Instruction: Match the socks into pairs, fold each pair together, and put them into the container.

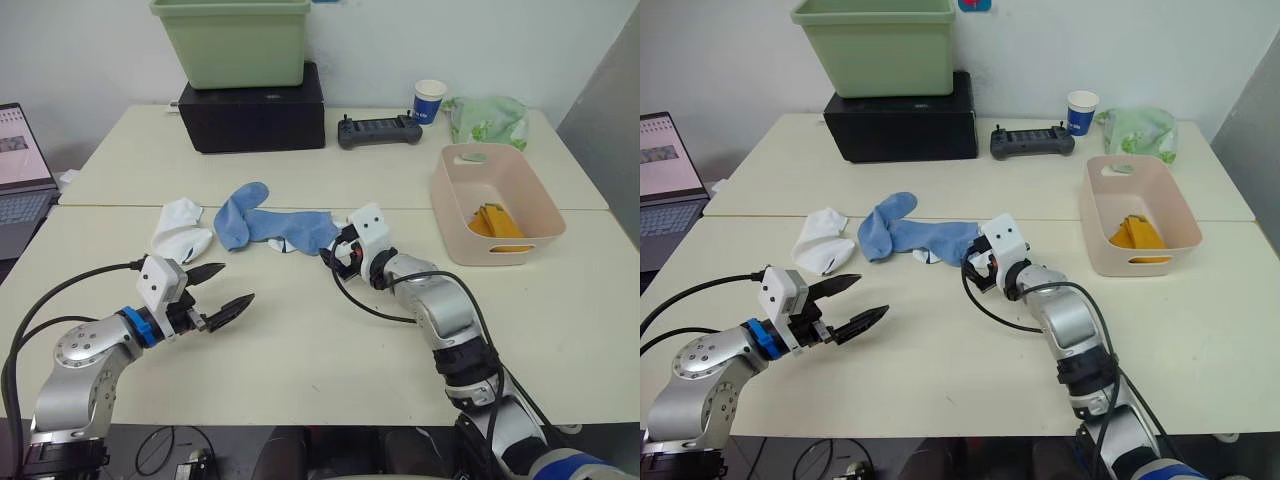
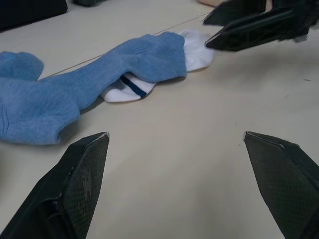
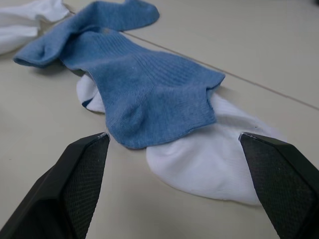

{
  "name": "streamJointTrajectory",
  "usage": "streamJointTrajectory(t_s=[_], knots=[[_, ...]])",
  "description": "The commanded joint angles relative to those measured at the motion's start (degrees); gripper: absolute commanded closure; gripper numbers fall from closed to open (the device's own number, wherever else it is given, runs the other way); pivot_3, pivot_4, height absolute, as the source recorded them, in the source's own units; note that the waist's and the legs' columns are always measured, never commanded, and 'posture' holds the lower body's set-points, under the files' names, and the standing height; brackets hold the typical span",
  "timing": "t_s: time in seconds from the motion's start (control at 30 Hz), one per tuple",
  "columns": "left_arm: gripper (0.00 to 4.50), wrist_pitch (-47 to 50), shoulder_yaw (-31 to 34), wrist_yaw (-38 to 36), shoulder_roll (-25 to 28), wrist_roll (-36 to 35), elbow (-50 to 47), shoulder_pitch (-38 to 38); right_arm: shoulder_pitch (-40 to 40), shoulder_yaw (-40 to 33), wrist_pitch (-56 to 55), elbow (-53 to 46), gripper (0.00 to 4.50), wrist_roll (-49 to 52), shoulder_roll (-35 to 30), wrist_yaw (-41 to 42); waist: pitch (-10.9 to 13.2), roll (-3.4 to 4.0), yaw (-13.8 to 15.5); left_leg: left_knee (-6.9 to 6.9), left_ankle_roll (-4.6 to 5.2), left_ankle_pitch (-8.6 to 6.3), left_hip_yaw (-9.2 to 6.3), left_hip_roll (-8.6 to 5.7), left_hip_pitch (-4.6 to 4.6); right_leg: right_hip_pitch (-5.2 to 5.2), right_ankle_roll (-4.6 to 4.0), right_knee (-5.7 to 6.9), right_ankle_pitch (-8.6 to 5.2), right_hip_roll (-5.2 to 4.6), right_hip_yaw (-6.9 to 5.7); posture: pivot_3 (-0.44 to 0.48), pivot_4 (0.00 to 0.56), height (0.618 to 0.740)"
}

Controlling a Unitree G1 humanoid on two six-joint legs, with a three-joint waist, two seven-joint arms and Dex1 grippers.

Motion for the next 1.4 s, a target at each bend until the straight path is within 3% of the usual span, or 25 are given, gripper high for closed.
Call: streamJointTrajectory(t_s=[0.03,0.13,0.27,0.77,0.87,1.1,1.27,1.4], knots=[[0.0,0.87,0.1,0.22,0.01,-1.98,-3.51,-0.54,-3.46,-1.85,-5.23,4.95,0.03,0.16,1.58,-1.05,0.0,0.0,-0.23,0.0,0.0,0.0,0.0,0.0,0.0,-0.01,0.0,0.02,0.0,0.0,0.0,0.0,0.15,0.725],[0.0,1.3,-0.2,0.36,0.0,-2.22,-4.18,-0.93,-5.61,-2.56,-8.03,9.11,0.19,0.1,2.34,-1.42,0.0,0.01,-0.35,-0.01,0.0,0.0,0.0,0.01,0.0,-0.03,0.0,0.05,0.0,0.02,0.0,0.0,0.15,0.725],[0.0,1.55,-0.79,0.48,-0.02,-2.13,-4.17,-1.67,-8.61,-3.2,-10.29,14.59,1.28,0.18,3.05,-1.06,0.01,0.01,-0.41,-0.01,0.0,0.0,0.01,0.02,0.0,-0.07,0.0,0.08,0.0,0.03,0.01,0.0,0.15,0.725],[0.0,1.18,-2.18,0.7,0.02,-1.34,-3.45,-3.08,-12.8,-5.72,-13.46,23.33,1.28,1.08,5.94,-0.8,0.01,0.02,-0.72,-0.01,-0.01,0.01,0.03,0.03,-0.01,-0.15,0.0,0.11,0.0,0.03,0.03,0.0,0.15,0.725],[0.0,1.33,-2.47,0.78,0.08,-1.16,-3.46,-3.33,-13.77,-6.51,-14.31,24.81,1.84,1.5,6.3,-0.68,0.01,0.02,-0.72,-0.02,-0.01,0.01,0.05,0.03,-0.01,-0.15,0.0,0.11,0.0,0.03,0.05,0.0,0.15,0.725],[0.0,1.37,-2.75,1.48,0.22,-1.0,-3.43,-3.53,-14.35,-7.14,-14.5,24.54,4.38,1.5,6.95,-0.35,0.02,0.03,-0.73,-0.03,-0.01,0.01,0.05,0.03,-0.02,-0.19,0.0,0.12,0.0,0.03,0.05,0.0,0.15,0.725],[0.0,1.37,-2.34,2.6,0.28,-0.73,-1.98,-4.02,-12.41,-6.33,-10.73,17.11,4.48,1.85,7.06,-0.1,0.02,0.03,-0.71,-0.03,-0.01,0.0,0.05,0.03,-0.06,-0.23,0.0,0.13,0.0,0.03,0.06,0.0,0.15,0.725],[0.0,1.07,-2.14,2.67,0.83,-0.5,-0.92,-4.52,-7.38,-5.26,-2.93,2.47,4.48,3.09,6.25,0.13,0.02,0.03,-0.51,-0.04,0.01,0.0,0.04,0.04,-0.09,-0.24,0.0,0.11,0.0,0.02,0.05,0.0,0.15,0.725]])
